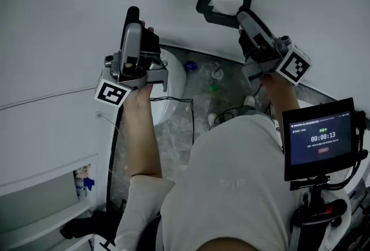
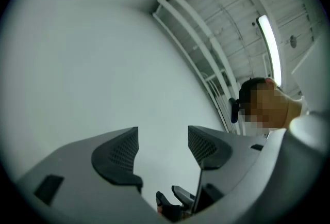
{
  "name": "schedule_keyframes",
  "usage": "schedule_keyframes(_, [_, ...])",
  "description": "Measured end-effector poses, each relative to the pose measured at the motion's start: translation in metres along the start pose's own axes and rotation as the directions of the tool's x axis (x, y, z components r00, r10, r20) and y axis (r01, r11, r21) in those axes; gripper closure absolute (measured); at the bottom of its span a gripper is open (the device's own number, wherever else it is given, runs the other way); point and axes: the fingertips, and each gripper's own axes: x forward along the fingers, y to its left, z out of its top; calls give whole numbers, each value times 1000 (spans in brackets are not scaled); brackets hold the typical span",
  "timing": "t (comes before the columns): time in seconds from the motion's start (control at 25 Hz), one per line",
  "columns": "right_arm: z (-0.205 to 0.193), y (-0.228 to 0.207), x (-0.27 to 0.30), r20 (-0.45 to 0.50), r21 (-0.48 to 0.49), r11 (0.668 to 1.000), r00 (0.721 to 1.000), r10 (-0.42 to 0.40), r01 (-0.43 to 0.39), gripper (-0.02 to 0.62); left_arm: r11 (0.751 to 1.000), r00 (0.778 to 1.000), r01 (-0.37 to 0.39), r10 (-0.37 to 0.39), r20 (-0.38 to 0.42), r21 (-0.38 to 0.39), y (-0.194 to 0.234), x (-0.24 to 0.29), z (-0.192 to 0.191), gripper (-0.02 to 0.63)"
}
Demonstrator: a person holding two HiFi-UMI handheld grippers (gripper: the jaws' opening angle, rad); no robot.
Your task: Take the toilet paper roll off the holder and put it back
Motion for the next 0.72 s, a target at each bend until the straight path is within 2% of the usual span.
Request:
schedule_keyframes(0.08, [-11, 7, 4, -24, 10, 1000, 999, 22, -22, 390, 999, 994, -20, 24, 111, -36, 2, -29, 2, 314])
schedule_keyframes(0.16, [-22, 13, 7, -60, 21, 999, 997, 45, -44, 390, 996, 977, -38, 55, 206, -83, 3, -56, -4, 314])
schedule_keyframes(0.28, [-35, 18, 10, -106, 43, 997, 992, 71, -66, 390, 984, 939, -51, 105, 328, -169, 6, -86, -16, 314])
schedule_keyframes(0.36, [-45, 22, 10, -128, 64, 995, 988, 83, -75, 391, 974, 914, -60, 142, 381, -218, 9, -102, -25, 314])
schedule_keyframes(0.52, [-61, 24, 8, -152, 98, 992, 984, 90, -75, 391, 946, 879, -84, 219, 423, -314, 17, -126, -51, 314])
schedule_keyframes(0.72, [-69, 14, -3, -158, 128, 991, 985, 62, -41, 391, 913, 865, -104, 278, 418, -394, 22, -142, -83, 316])
